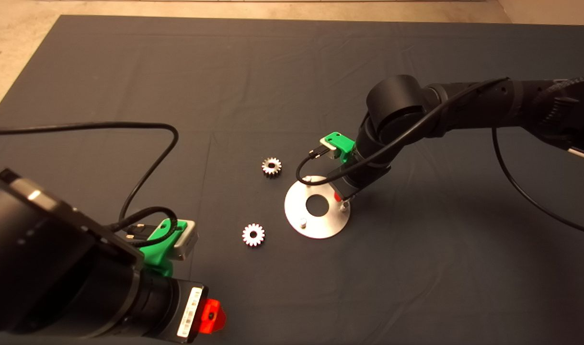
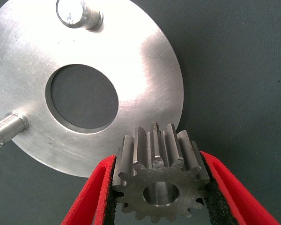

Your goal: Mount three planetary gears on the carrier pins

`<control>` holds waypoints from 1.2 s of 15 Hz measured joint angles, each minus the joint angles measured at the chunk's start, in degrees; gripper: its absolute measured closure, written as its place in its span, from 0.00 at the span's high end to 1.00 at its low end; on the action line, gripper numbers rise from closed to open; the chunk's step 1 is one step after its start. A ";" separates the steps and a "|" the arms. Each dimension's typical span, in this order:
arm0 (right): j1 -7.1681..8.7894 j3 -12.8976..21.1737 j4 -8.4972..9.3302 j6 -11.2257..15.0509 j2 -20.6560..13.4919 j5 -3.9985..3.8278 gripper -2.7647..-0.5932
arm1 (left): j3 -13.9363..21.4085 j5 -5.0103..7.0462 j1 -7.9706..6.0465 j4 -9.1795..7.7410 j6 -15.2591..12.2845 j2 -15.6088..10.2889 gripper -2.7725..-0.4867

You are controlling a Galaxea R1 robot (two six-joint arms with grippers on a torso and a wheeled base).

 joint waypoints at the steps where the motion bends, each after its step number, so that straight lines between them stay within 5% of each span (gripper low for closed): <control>1: -0.02 0.00 0.26 0.24 0.00 0.00 0.23 | 0.00 -0.02 0.14 0.02 0.01 -0.01 0.99; 18: -1.42 -0.22 1.07 1.10 0.45 -0.39 0.23 | 0.00 -0.02 0.64 0.02 -0.01 -0.01 0.99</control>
